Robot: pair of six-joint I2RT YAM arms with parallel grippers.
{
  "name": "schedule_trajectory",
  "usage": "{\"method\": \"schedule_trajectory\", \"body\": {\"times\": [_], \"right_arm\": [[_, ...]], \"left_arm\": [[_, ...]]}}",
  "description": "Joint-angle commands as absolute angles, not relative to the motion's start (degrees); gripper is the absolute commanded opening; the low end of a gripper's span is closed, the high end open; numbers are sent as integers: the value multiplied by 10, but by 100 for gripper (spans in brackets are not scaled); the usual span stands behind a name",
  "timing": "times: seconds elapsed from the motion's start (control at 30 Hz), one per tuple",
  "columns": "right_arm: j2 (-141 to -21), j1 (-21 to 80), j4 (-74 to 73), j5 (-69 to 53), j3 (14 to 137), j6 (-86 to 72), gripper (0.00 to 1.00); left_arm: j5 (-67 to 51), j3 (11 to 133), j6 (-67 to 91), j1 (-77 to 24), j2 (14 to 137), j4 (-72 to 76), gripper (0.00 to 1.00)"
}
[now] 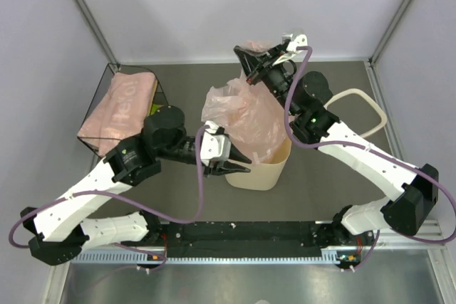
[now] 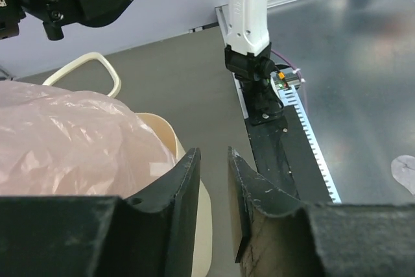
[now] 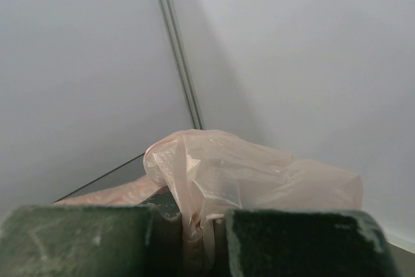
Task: Put the trash bags into the trash bin
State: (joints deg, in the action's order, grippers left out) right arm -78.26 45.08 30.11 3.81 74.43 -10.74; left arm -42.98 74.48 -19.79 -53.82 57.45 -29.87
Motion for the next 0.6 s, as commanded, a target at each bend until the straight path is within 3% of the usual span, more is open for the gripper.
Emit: {"method": "schedule_trajectory", "body": {"times": [0.0, 0.17, 0.43, 0.57], "right_arm": [[-780, 446, 290, 38, 775, -124, 0], [-752, 446, 225, 20, 777, -134, 0], [-681, 446, 117, -18, 722, -141, 0], [-654, 446, 82, -18, 703, -149, 0]], "left_arm": [[-269, 726, -153, -572, 611, -210, 31], [-109, 749, -155, -570, 656, -251, 15], [-39, 662, -224, -549, 652, -248, 9], [-106, 657, -213, -535, 647, -227, 17]]}}
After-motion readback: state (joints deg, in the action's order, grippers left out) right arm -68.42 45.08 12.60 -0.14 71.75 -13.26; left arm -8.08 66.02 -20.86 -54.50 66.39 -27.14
